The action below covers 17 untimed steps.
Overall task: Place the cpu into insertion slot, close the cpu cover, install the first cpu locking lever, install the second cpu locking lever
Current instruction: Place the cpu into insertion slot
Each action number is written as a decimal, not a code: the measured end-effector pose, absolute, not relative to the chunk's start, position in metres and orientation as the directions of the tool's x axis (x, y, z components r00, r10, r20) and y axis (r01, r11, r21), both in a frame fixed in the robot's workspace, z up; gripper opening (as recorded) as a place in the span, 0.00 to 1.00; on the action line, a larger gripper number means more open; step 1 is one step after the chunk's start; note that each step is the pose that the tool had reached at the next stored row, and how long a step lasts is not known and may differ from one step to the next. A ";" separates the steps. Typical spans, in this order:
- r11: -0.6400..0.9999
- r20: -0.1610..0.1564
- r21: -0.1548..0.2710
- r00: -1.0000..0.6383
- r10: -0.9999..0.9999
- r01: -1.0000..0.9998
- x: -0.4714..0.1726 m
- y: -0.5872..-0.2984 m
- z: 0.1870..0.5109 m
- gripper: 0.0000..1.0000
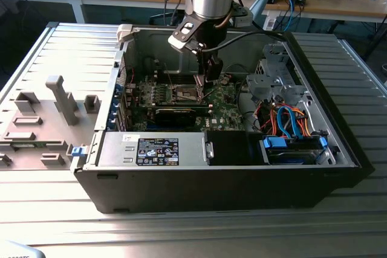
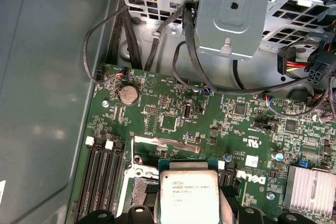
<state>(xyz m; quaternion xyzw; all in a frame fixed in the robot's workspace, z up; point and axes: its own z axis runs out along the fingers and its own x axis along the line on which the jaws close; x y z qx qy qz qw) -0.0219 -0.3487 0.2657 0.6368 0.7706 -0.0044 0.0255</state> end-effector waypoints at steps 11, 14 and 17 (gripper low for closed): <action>0.184 -0.045 0.026 -0.182 0.982 0.983 -0.022 -0.349 0.266 0.54; 0.183 -0.045 0.026 -0.182 0.982 0.983 -0.022 -0.349 0.266 0.54; 0.183 -0.045 0.026 -0.182 0.982 0.983 -0.022 -0.349 0.266 0.54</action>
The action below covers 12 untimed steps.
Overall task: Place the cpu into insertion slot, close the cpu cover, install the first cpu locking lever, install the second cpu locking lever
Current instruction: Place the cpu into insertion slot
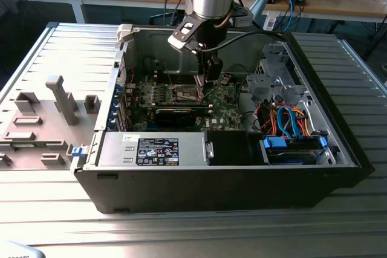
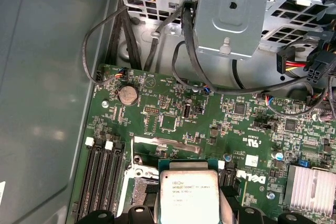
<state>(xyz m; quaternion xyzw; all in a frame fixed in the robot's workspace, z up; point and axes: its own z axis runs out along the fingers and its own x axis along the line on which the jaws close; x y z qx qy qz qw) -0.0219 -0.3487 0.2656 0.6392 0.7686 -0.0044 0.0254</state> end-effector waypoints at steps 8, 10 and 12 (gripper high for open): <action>0.169 -0.045 0.026 -0.168 0.985 0.985 -0.022 -0.349 0.266 0.54; 0.168 -0.045 0.026 -0.166 0.985 0.986 -0.022 -0.349 0.266 0.54; 0.166 -0.045 0.026 -0.165 0.985 0.986 -0.022 -0.349 0.266 0.54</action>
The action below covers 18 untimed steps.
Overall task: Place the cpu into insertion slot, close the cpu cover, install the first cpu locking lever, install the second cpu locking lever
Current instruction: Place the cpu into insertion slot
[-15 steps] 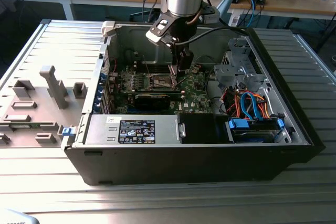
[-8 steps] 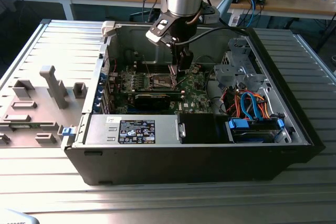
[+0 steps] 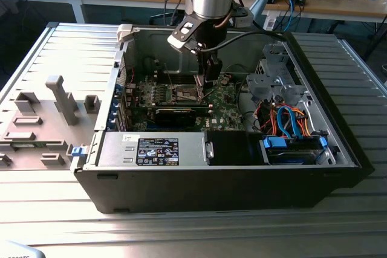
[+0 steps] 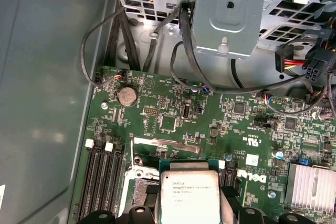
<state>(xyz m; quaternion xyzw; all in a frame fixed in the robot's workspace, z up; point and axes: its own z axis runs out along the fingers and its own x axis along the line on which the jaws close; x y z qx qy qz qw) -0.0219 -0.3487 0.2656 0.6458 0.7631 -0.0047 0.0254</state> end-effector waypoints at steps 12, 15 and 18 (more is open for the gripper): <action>0.158 -0.045 0.026 -0.157 0.987 0.987 -0.022 -0.349 0.266 0.54; 0.157 -0.045 0.026 -0.155 0.987 0.987 -0.022 -0.349 0.266 0.54; 0.156 -0.045 0.026 -0.154 0.987 0.988 -0.022 -0.349 0.266 0.54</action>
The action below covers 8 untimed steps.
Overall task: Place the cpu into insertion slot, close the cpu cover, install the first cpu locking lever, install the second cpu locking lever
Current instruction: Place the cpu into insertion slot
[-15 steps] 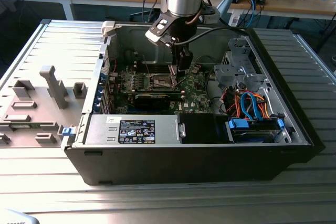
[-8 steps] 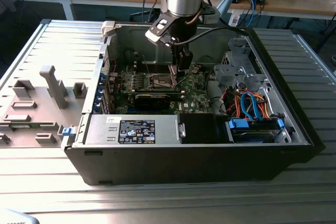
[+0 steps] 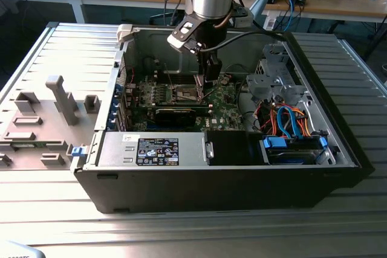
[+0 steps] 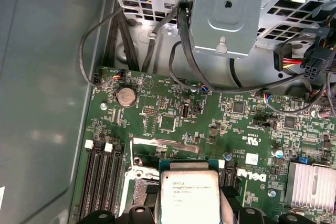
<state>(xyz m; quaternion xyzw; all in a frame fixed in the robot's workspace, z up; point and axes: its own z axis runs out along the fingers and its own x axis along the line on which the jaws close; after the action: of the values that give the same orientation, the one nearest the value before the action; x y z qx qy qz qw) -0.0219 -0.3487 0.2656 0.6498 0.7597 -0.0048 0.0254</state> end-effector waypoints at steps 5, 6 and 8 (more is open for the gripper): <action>0.150 -0.046 0.026 -0.149 0.988 0.988 -0.022 -0.349 0.265 0.54; 0.150 -0.046 0.026 -0.149 0.988 0.988 -0.022 -0.349 0.265 0.54; 0.150 -0.046 0.026 -0.148 0.988 0.988 -0.022 -0.349 0.265 0.54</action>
<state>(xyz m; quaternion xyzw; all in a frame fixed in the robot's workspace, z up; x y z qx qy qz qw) -0.0219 -0.3487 0.2653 0.6520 0.7577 -0.0052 0.0256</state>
